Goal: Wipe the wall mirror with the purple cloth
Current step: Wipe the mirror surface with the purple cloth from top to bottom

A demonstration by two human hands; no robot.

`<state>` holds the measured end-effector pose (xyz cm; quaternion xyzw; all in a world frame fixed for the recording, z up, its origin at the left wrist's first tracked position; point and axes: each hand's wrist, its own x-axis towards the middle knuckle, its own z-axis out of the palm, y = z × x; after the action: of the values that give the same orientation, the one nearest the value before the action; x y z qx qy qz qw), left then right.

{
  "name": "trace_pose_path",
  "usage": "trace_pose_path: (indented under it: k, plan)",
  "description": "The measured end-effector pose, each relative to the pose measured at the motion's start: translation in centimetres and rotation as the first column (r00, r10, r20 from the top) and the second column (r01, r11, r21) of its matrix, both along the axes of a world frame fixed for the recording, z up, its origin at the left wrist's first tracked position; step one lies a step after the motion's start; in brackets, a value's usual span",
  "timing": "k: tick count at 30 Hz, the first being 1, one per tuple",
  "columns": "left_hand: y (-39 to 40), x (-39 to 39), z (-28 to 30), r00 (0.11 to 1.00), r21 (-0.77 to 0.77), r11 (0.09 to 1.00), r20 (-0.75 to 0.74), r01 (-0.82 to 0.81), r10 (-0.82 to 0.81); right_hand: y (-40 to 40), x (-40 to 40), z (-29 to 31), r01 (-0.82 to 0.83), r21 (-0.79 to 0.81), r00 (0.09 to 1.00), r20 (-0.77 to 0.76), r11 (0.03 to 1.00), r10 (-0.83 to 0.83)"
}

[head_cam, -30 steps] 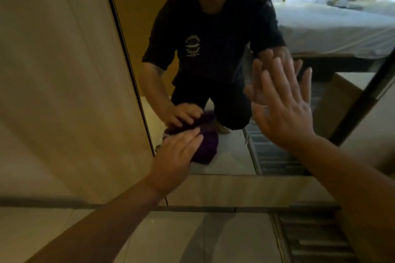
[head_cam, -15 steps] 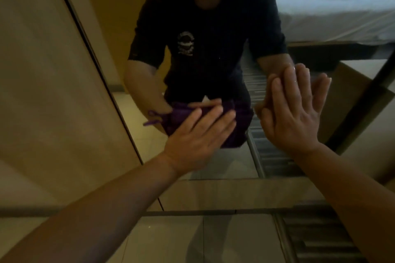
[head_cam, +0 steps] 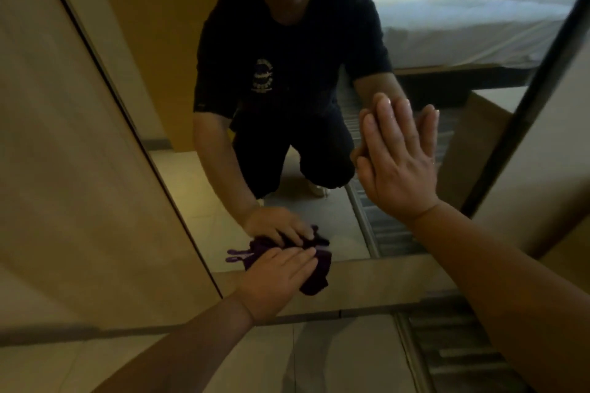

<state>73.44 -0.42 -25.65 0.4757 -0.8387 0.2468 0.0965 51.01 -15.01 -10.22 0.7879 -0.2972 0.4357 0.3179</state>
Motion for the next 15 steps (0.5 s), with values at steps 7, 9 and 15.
trace_pose_path:
  k: [7, 9, 15]
  plan:
    - [-1.4, -3.9, 22.4, 0.906, -0.644, 0.763, -0.354, -0.058, -0.231, 2.7, -4.4, 0.7, -0.044, 0.234, 0.997, 0.076, 0.971, 0.027]
    - [-3.1, -4.1, 28.7, 0.932, -0.761, 0.64, -0.3, -0.107, -0.202, 2.2, -5.5, 0.5, 0.013, 0.262, 0.997, 0.064, 0.965, -0.031]
    - [-7.5, -5.5, 29.3, 0.996, -0.721, 0.69, 0.004, -0.059, 0.09, 0.3, -5.7, -0.3, 0.01, 0.213, 0.994, 0.102, 0.977, -0.032]
